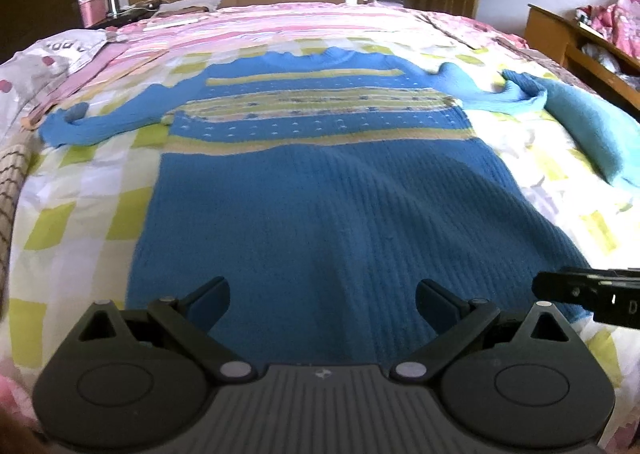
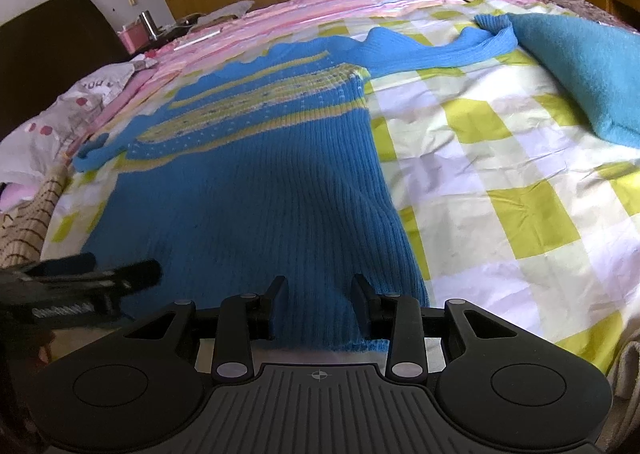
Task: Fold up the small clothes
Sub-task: 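Move both tools over the blue striped sweater toward its sleeves, then grasp the sweater sleeve cuff with the right tool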
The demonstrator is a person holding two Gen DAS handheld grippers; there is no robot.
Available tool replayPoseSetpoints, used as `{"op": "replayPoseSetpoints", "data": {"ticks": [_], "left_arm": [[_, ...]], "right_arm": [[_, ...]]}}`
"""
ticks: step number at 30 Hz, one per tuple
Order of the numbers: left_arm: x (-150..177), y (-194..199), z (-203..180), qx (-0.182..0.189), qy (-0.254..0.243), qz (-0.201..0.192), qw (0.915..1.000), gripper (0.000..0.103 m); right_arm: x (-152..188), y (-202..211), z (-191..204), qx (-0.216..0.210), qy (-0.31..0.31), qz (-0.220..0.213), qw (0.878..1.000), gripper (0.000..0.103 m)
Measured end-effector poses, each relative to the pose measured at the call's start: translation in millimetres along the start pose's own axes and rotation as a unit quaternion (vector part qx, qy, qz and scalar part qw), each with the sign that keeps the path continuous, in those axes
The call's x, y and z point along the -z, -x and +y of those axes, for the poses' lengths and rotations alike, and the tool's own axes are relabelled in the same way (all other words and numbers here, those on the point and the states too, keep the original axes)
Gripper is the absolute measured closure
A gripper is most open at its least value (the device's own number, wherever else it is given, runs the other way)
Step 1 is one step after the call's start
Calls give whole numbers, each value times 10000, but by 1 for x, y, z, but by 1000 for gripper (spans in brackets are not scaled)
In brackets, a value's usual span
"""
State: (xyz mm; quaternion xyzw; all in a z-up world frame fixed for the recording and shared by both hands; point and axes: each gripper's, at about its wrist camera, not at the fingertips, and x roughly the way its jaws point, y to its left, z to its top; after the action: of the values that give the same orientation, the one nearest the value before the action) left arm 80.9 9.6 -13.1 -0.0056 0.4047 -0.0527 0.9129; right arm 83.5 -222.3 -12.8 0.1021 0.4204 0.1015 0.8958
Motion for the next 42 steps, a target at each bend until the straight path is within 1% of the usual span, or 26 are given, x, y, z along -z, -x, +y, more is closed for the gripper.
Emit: {"op": "replayPoseSetpoints", "data": {"ticks": [6,14,20,23,28,34,35,38,42], "left_arm": [[-18,-4,-9,110,-86,-156,9998,0],[-41,-23,-26,237,-229,-197,9993,0],[-59,-39,-40,359,-241,-184,9989,0],[-73,-45,-48,430,-242,-269,9984,0],[-99,-58,-62,550,-135,-449,9974,0],[-127,-84,-79,608,29,-574,9965,0],[-130,-88,-82,599,43,-594,9964,0],[-138,-99,-90,505,55,-659,9965,0],[-144,-110,-92,512,178,-632,9965,0]], "right_arm": [[-15,3,-5,-52,-51,-128,9999,73],[-36,-9,-20,-12,-176,-189,9997,73],[-61,-15,-37,182,-184,-359,9990,73],[-82,-18,-53,335,-250,-524,9978,73],[-133,-30,-89,669,-342,-743,9944,73],[-192,-52,-133,1013,-746,-1017,9868,72],[-201,-57,-141,1069,-826,-1064,9851,72],[-223,-70,-156,1342,-787,-1211,9804,72],[-246,-93,-177,1496,-980,-1174,9768,72]]}}
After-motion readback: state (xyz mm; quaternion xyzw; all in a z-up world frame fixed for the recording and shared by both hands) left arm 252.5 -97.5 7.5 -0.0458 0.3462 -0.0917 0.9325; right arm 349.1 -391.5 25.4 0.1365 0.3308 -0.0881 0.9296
